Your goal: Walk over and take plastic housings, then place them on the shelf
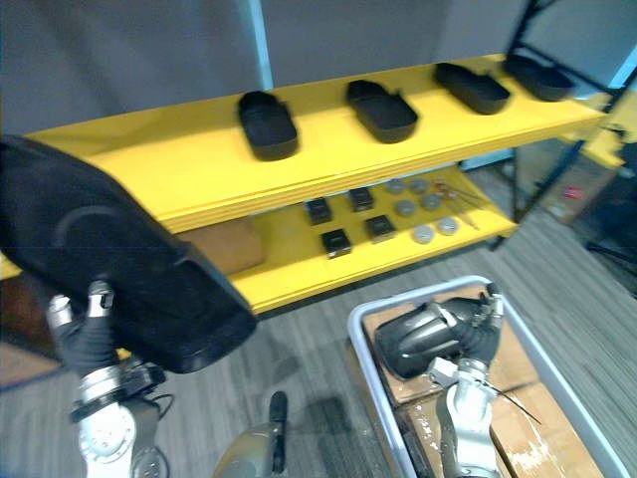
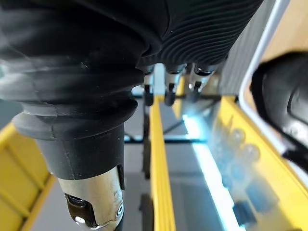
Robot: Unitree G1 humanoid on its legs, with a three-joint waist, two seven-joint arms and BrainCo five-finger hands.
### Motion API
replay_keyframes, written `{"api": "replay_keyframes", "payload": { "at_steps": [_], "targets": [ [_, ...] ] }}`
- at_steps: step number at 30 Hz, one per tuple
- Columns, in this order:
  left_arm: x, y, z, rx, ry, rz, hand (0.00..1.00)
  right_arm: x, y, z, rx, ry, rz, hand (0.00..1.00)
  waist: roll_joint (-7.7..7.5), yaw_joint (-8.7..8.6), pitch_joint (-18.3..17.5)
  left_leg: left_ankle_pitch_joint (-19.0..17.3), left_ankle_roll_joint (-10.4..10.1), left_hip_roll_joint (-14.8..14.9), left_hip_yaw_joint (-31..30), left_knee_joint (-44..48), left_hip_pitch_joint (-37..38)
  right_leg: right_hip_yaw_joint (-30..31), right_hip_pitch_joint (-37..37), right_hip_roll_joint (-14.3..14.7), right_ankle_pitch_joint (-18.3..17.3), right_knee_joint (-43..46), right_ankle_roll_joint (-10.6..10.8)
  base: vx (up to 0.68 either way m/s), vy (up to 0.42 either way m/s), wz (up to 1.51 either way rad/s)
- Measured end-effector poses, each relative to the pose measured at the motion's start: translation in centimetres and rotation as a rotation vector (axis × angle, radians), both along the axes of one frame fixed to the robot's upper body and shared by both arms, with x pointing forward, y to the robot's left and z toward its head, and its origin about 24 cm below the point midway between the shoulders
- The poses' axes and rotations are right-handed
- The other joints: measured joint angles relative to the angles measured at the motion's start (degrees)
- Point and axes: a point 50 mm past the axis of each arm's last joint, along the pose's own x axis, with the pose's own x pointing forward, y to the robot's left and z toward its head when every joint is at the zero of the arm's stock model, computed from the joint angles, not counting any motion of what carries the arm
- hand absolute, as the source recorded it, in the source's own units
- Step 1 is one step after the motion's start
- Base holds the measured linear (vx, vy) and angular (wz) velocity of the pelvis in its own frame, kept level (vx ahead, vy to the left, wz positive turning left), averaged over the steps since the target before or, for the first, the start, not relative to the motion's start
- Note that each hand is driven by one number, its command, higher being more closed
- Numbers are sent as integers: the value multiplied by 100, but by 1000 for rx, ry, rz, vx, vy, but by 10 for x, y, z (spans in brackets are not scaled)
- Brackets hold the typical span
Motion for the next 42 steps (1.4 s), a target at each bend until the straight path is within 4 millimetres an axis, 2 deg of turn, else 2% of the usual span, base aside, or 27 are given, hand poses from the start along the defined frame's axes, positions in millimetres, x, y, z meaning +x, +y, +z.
{"api": "replay_keyframes", "payload": {
  "at_steps": [2, 3, 4, 5, 6, 9, 11, 14, 18, 19, 20, 21, 22, 23, 24, 25, 26, 27, 29, 33, 34, 36, 37, 38, 40, 41, 42],
  "targets": [
    [2, -10, -8, -12, 41, -47, 100, -3, -3, 0, -9, 1, -20, 0, 201, -14, 162, -328, -665, 188, 85, 443, -196, 51, 63, 41, -110, -233, 21, -139, 11, -7],
    [1, -10, -14, -1, 69, -67, 100, -4, -3, -1, -6, 7, -26, 0, 230, -78, 246, -513, -816, 296, 19, 796, -265, 191, 34, -13, -119, -228, -60, -72, 103, -62],
    [-1, -10, -15, 0, 80, -65, 100, -6, -3, -4, 0, 17, -24, 0, 239, -72, 244, -550, -749, 330, -142, 1132, -295, 312, 1, -60, -149, -179, -113, -25, 154, -106],
    [-5, -6, -19, -1, 98, -46, 100, -7, -2, -5, 2, 17, -7, 0, 234, -32, 238, -846, -806, 287, -644, 1573, -269, 657, -100, -166, -153, -67, -105, 13, 130, -127],
    [-6, -3, -19, 0, 105, -30, 100, -7, -1, -3, -2, 6, 7, 0, 300, 26, 215, -875, -1020, 192, -1021, 1647, -266, 940, -204, -195, -161, 29, -86, 20, 164, -152],
    [-10, 7, -18, 35, 113, -6, 100, -5, 4, -1, -5, 5, 32, 0, 195, 4, 215, -989, -1358, 32, -1563, 1603, -282, 1465, -558, -321, -84, 107, 73, 21, 137, -81],
    [-11, 9, -17, 34, 107, 9, 100, -6, 8, -1, 12, 4, 33, 0, 115, -75, 196, -989, -1364, -56, -1523, 1325, -305, 1474, -739, -422, -32, 143, 156, 17, 135, -6],
    [-9, 8, -11, 21, 70, 38, 100, -2, 17, -1, 31, -2, 69, 0, 118, -82, 205, -791, -1333, -258, -1551, 1046, -472, 1400, -1028, -539, -9, 289, 194, -10, 85, 24],
    [-11, 11, -7, 4, 52, 99, 100, 1, 36, -4, 67, -1, 119, 0, 129, 25, 268, -1027, -1317, -381, -1645, 1293, -462, 1141, -659, -621, -7, 52, 190, 30, 69, 23],
    [-13, 13, -3, 9, 36, 110, 100, 2, 41, -5, 86, -7, 128, 0, 6, 101, 312, -1111, -1322, -468, -1623, 1315, -430, 1108, -571, -719, -69, -27, 79, 73, 121, 12],
    [-14, 14, 0, 16, 26, 113, 100, 2, 44, -5, 102, -15, 130, 0, -92, 118, 328, -1217, -1199, -528, -1582, 1499, -435, 1103, -523, -807, -112, -48, 1, 129, 176, 0],
    [-16, 16, 2, 32, 18, 122, 100, -1, 44, -5, 105, -25, 132, 0, -104, 224, 321, -1709, -910, -623, -1413, 2246, -404, 1112, -397, -899, -131, 84, -75, 208, 159, 12],
    [-17, 20, 3, 40, 14, 138, 100, -1, 44, -3, 93, -46, 143, 0, -88, 204, 326, -2158, -1002, -700, -1372, 2288, -278, 1153, -534, -1028, -80, 792, -252, 222, 179, 25],
    [-17, 20, 4, 45, 13, 141, 100, -1, 45, -4, 94, -49, 150, 0, -121, 193, 333, -2208, -964, -770, -1476, 2261, -230, 1218, -722, -1150, 21, 1263, -358, 212, 170, 56],
    [-15, 19, 7, 65, -1, 139, 100, -1, 45, -3, 91, -56, 153, 0, -134, 162, 332, -2244, -913, -876, -1580, 2166, -119, 1358, -1058, -1232, 510, 2004, -645, 197, 215, 58],
    [-16, 20, 10, 87, -9, 146, 100, 0, 45, 0, 81, -74, 158, 0, -153, 150, 313, -2219, -866, -902, -1710, 1928, 54, 1569, -1305, -1195, 1002, 2464, -599, 222, 196, 53],
    [-16, 21, 12, 101, -16, 155, 100, 1, 47, 1, 75, -83, 168, 0, -176, 148, 287, -2178, -798, -912, -1784, 1821, 111, 1699, -1416, -1103, 980, 2619, -481, 269, 148, 56],
    [-16, 23, 15, 111, -31, 171, 100, 3, 49, 5, 46, -108, 186, 0, -199, 126, 269, -2133, -721, -918, -1959, 1640, 239, 1818, -1555, -814, 632, 2707, -328, 287, 82, 61],
    [-15, 25, 17, 108, -43, 185, 100, 4, 49, 9, 22, -132, 193, 0, -200, 93, 268, -2056, -740, -919, -2186, 1401, 500, 1844, -1648, -347, 289, 2403, -299, 282, 50, 67],
    [-13, 23, 18, 90, -48, 191, 100, 3, 40, 26, -47, -216, 203, 0, -73, 55, -11, -2037, -771, -932, -2674, 1068, 798, 2135, -2032, 467, 151, 813, -450, 284, -10, 62],
    [-12, 22, 18, 87, -51, 191, 100, 4, 35, 31, -62, -233, 193, 0, -48, 58, -15, -2034, -776, -951, -2751, 1066, 842, 2207, -2099, 509, 196, 560, -457, 221, -57, 72],
    [-12, 22, 18, 95, -49, 194, 100, 4, 28, 36, -88, -260, 178, 0, -132, 41, -77, -2056, -810, -1121, -2834, 1144, 873, 2288, -2122, 372, 997, -80, -567, 167, -91, 63],
    [-12, 21, 13, 86, -29, 198, 100, 6, 24, 38, -94, -267, 180, 0, -46, 29, -129, -2133, -912, -1122, -2946, 1232, 877, 2196, -2027, 350, 1227, -128, -480, 239, -159, 43],
    [-14, 21, 10, 87, -9, 201, 100, 8, 22, 42, -100, -285, 183, 0, 90, 48, -203, -2195, -952, -1022, -2932, 1280, 836, 2150, -1883, 437, 1273, -361, -509, 228, -154, 34],
    [-17, 20, 7, 90, 6, 199, 100, 10, 21, 44, -95, -295, 181, 0, 223, 41, -246, -2279, -1019, -884, -2753, 1298, 847, 1942, -1649, 501, 1292, -575, -543, 154, -91, 36],
    [-16, 20, 7, 93, 5, 195, 100, 9, 20, 44, -96, -292, 177, 0, 247, 20, -260, -2315, -1014, -797, -2520, 1316, 850, 1851, -1574, 512, 1284, -612, -557, 114, -62, 65],
    [-15, 19, 8, 98, 1, 189, 100, 8, 19, 43, -100, -288, 167, 0, 270, -34, -269, -2374, -1016, -589, -1859, 1350, 846, 1694, -1459, 512, 1240, -614, -629, 88, -34, 69]
  ]
}}
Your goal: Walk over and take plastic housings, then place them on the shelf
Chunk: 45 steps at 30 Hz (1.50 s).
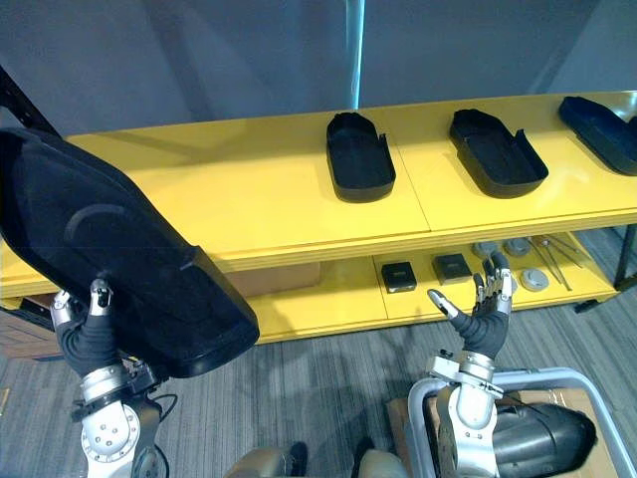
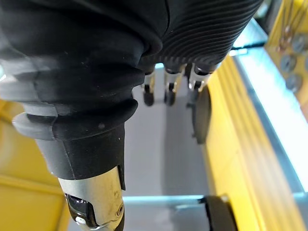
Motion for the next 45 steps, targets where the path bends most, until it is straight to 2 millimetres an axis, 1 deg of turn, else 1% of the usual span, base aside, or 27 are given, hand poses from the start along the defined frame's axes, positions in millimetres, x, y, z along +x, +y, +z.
{"api": "replay_keyframes", "payload": {
  "at_steps": [1, 2, 3, 4, 6, 8, 9, 10, 12, 13, 14, 16, 18, 19, 20, 21, 27, 29, 32, 35, 36, 37, 39, 40, 41, 43, 45],
  "targets": [
    [2, -1, 1, 5, -3, -14, 100, -1, -2, 0, -3, 0, -20, 0, -5, -46, 9, -2, 2, 181, 522, 65, -9, -133, 110, -29, -28, 13, -40, 73, -15, 67],
    [3, -2, 0, 7, -3, -23, 100, -1, -4, 0, -1, -1, -34, 0, -20, -52, 18, -5, 6, 263, 674, 92, -13, -144, 160, -62, -41, 31, -48, 52, 43, 57],
    [7, -3, 0, 11, -5, -39, 100, -2, -8, 1, 4, -5, -62, 0, -94, -52, 63, -22, 22, 372, 694, 222, -54, -144, 224, -184, -127, 119, -24, 38, 92, 36],
    [8, -3, 0, 9, -6, -42, 100, -1, -10, 4, 4, -18, -77, 0, -181, -55, 118, -32, -5, 511, 636, 434, -136, -137, 265, -375, -273, 234, 102, 32, 114, 26],
    [10, -6, -3, 2, 9, -53, 100, -4, -16, 6, -4, -24, -99, 0, -216, -73, 149, 22, -95, 774, 540, 434, -142, -83, 287, -663, -477, 421, 243, 3, 237, 6],
    [10, -8, -4, -1, 10, -64, 100, -5, -20, 10, -11, -37, -108, 0, -91, -127, 98, 93, -198, 1048, 446, 195, -93, 92, 246, -907, -657, 677, 510, 38, 361, -5],
    [10, -9, -4, -5, 8, -63, 100, -5, -23, 14, -27, -51, -106, 0, 80, -223, 37, 393, -515, 1215, 432, -189, 1, 199, 135, -1018, -793, 923, 755, 122, 511, -21],
    [12, -8, -7, -10, 19, -60, 100, -5, -21, 12, -16, -45, -103, 0, 43, -241, 69, 454, -755, 984, 675, -172, 183, 451, 138, -1264, -854, 1057, 888, 129, 494, -26],
    [12, -5, -7, -6, 27, -49, 100, -3, -17, 12, -13, -48, -82, 0, -79, -256, 137, 340, -658, 788, 810, 258, 99, 738, 172, -1450, -804, 899, 942, 95, 386, -33],
    [14, -5, -7, -4, 27, -50, 100, 0, -16, 14, -6, -62, -83, 0, -137, -269, 198, 198, -535, 726, 783, 636, -53, 819, 172, -1529, -736, 867, 1062, 46, 291, -26],
    [14, -5, -7, -4, 30, -52, 100, 1, -15, 16, -1, -71, -85, 0, -156, -269, 212, 108, -505, 703, 779, 779, -93, 845, 178, -1560, -702, 838, 1126, 22, 241, -18],
    [17, -10, -8, -4, 36, -114, 100, 2, -17, 17, 24, -89, -125, 0, -127, -351, 239, -304, -501, 659, 733, 1110, -118, 834, 373, -1616, -626, 646, 1270, 31, 235, -11],
    [20, -12, -7, 12, 38, -148, 100, -1, -17, 14, 47, -83, -157, 0, -153, -367, 224, -451, -495, 597, 742, 1146, -112, 861, 377, -1692, -624, 613, 1271, 30, 213, -7],
    [32, -19, -1, 49, 40, -229, 100, -9, -16, 4, 92, -48, -206, 0, -174, -381, 217, -519, -423, 496, 802, 1108, -114, 871, 344, -1780, -503, 657, 1067, 37, 184, -7],
    [38, -22, 3, 75, 41, -264, 100, -13, -15, -1, 103, -28, -210, 0, -170, -382, 209, -514, -417, 504, 834, 1031, -100, 865, 256, -1759, -399, 674, 944, 31, 153, -11],
    [42, -23, 6, 97, 40, -285, 100, -14, -13, -3, 107, -19, -209, 0, -174, -413, 204, -473, -409, 530, 850, 963, -107, 868, 189, -1713, -292, 631, 945, 24, 76, -23],
    [73, -41, 23, 162, 64, -411, 100, -15, -8, -3, 65, -3, -180, 0, -209, -649, 40, -19, -582, 886, 1261, 188, -93, 1047, 124, -1231, 899, -755, 1077, 54, -14, -41],
    [77, -41, 20, 132, 93, -398, 100, -16, -8, -2, 43, -5, -149, 0, -205, -721, 37, 78, -650, 949, 1458, -101, 203, 1105, 155, -1150, 975, -797, 1084, 48, -61, -51],
    [79, -44, 16, 58, 115, -397, 100, -21, -11, 4, -3, -13, -124, 0, -112, -827, -24, 98, -688, 1102, 1474, -152, 289, 1131, 160, -991, 947, -746, 1047, 52, -80, -16],
    [83, -40, 5, 0, 167, -366, 100, -20, -16, 4, -50, 20, -90, 0, -128, -823, -5, 52, -603, 1213, 1419, 370, 262, 1110, 148, -987, 281, -204, 961, 12, -99, -1],
    [84, -34, -3, -32, 202, -340, 100, -21, -18, 3, -60, 37, -79, 0, -124, -803, -2, -10, -487, 1302, 1366, 854, 162, 1107, 201, -987, -72, 7, 1007, -36, -156, 4],
    [85, -29, -10, -67, 231, -306, 100, -22, -21, 4, -82, 43, -71, 0, 13, -827, 79, -22, -410, 1432, 1181, 1240, 76, 1039, 283, -895, -257, 172, 1067, -61, -162, 9],
    [86, -25, -18, -112, 266, -280, 100, -27, -28, 3, -106, 60, -78, 0, 83, -834, 92, 90, -256, 1446, 1093, 1272, 85, 997, 342, -853, -386, 263, 940, -59, -151, 18],
    [86, -21, -21, -131, 284, -250, 100, -28, -32, 4, -118, 59, -93, 0, 133, -832, 67, 289, -262, 1408, 1095, 1104, 83, 998, 344, -851, -401, 242, 886, -15, -136, 16],
    [87, -20, -20, -134, 283, -240, 100, -28, -34, 5, -120, 55, -99, 0, 149, -835, 71, 337, -268, 1395, 1096, 1066, 73, 998, 345, -854, -391, 225, 870, 0, -109, 8],
    [91, -17, -13, -139, 256, -214, 100, -24, -37, 10, -136, 40, -96, 0, 198, -792, 53, 299, -361, 1105, 929, 169, 281, 1090, 133, -852, -371, 295, 862, -25, -22, -14],
    [97, -13, -3, -127, 232, -189, 100, -19, -34, 14, -135, 16, -82, 0, 164, -779, 66, 291, -502, 1036, 933, -225, 417, 1214, -56, -836, -345, 409, 884, -28, 39, -34]
  ]
}}
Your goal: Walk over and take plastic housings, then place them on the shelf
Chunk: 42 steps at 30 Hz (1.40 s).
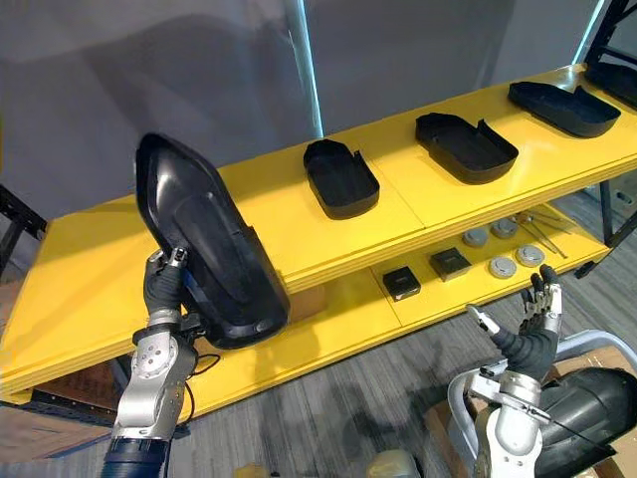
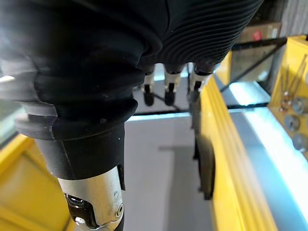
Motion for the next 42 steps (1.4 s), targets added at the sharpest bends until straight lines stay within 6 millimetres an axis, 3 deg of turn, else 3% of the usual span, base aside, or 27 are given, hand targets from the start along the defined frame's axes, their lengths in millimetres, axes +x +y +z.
{"api": "replay_keyframes", "payload": {
  "at_steps": [2, 5, 8, 15, 19, 24, 29, 33, 42],
  "targets": [
    [15, 15, 10, 35, 7, 42, 100, 8, 9, 3, 12, -22, 45, 0, -95, 18, 44, 61, -217, -66, 91, -204, 98, 243, -136, 1, 190, -44, 74, -18, 63, -52],
    [35, 36, 19, 36, 42, 114, 100, 8, 22, 3, 54, -35, 111, 0, -202, -51, 66, 70, -234, -121, 295, -301, 160, 422, -142, -36, 459, -373, 98, -20, 84, -39],
    [55, 50, 33, 50, 60, 158, 100, 6, 35, -3, 65, -7, 179, 0, -213, -137, 73, 70, -234, -147, 352, -326, 66, 424, -196, -60, 637, -592, 96, -26, 60, -15],
    [81, 74, 48, 18, 136, 242, 100, 11, 48, -3, 34, 12, 289, 0, -204, -389, 307, 85, -255, -140, 413, -305, -42, 485, -332, -60, 722, -684, 174, -15, -2, -7],
    [88, 87, 53, 17, 202, 282, 100, 15, 51, -3, 22, 45, 343, 0, -172, -537, 503, 90, -253, -148, 537, -306, -143, 615, -486, -63, 851, -805, 193, -10, 16, -15],
    [94, 90, 66, -13, 217, 309, 100, 17, 62, -1, 7, 58, 415, 0, -98, -589, 839, 104, -252, -143, 632, -265, -297, 747, -703, -57, 915, -816, 208, -11, 0, -10],
    [95, 105, 89, 19, 214, 375, 100, 17, 71, 0, 56, 55, 478, 0, -104, -700, 1207, 106, -252, -137, 679, -239, -369, 808, -830, -53, 935, -778, 205, -7, -1, -5],
    [95, 111, 107, 18, 187, 409, 100, 15, 83, 0, 68, 53, 529, 0, -96, -685, 1299, 127, -250, -137, 758, -235, -546, 898, -1076, -45, 975, -737, 201, -18, -3, -8],
    [85, 137, 109, 59, 277, 457, 100, 7, 95, -5, 84, 82, 582, 0, -42, -668, 1344, 129, -248, -132, 841, -241, -540, 919, -1179, -43, 969, -628, 204, -2, 0, -3]
  ]
}}
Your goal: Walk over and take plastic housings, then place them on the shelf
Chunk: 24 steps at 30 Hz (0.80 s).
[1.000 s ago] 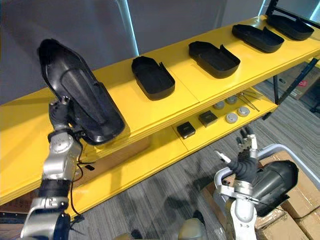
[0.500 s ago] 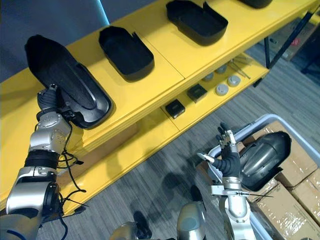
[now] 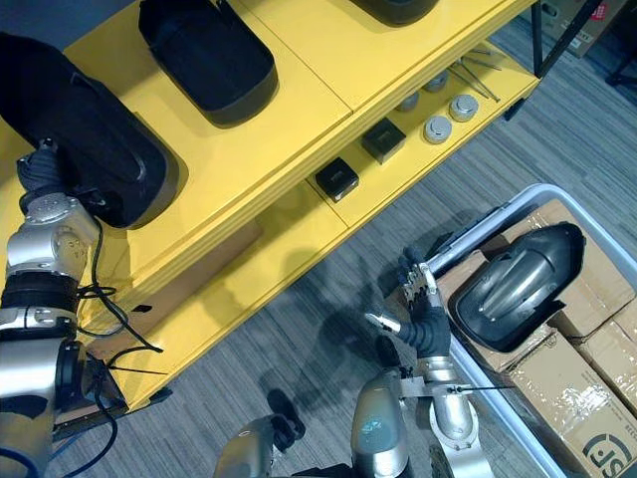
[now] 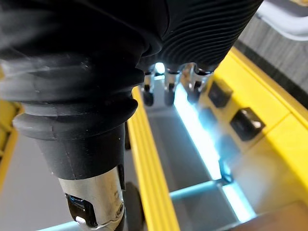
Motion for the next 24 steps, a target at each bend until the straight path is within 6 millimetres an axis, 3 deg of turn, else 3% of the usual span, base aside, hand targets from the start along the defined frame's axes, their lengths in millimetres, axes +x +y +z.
{"api": "replay_keyframes", "payload": {
  "at_steps": [7, 17, 18, 24],
  "targets": [
    [-3, 6, -8, 91, 112, -49, 100, -2, 6, -2, -7, 16, 42, 0, 145, 163, 74, 85, 12, -3, -45, -4, 15, -74, -31, -4, -101, 225, -16, -21, -12, 6],
    [-16, 29, -14, 177, 251, -29, 100, -4, 9, -6, 9, 41, 71, 0, 196, 185, 98, 141, 7, -12, -109, -14, -1, -102, -94, -4, -122, 371, -5, -24, -10, 1],
    [-17, 29, -14, 175, 254, -29, 0, -4, 10, -6, 9, 42, 75, 0, 203, 184, 101, 143, 4, -13, -126, -15, -7, -112, -94, -4, -122, 372, -5, -8, -13, 7],
    [-18, 31, -19, 110, 244, 8, 0, -4, 8, -7, -8, 57, 80, 0, 266, 187, 86, 182, -3, -11, -158, -22, -108, -139, -199, 2, -121, 403, -5, 0, -8, 3]
  ]
}}
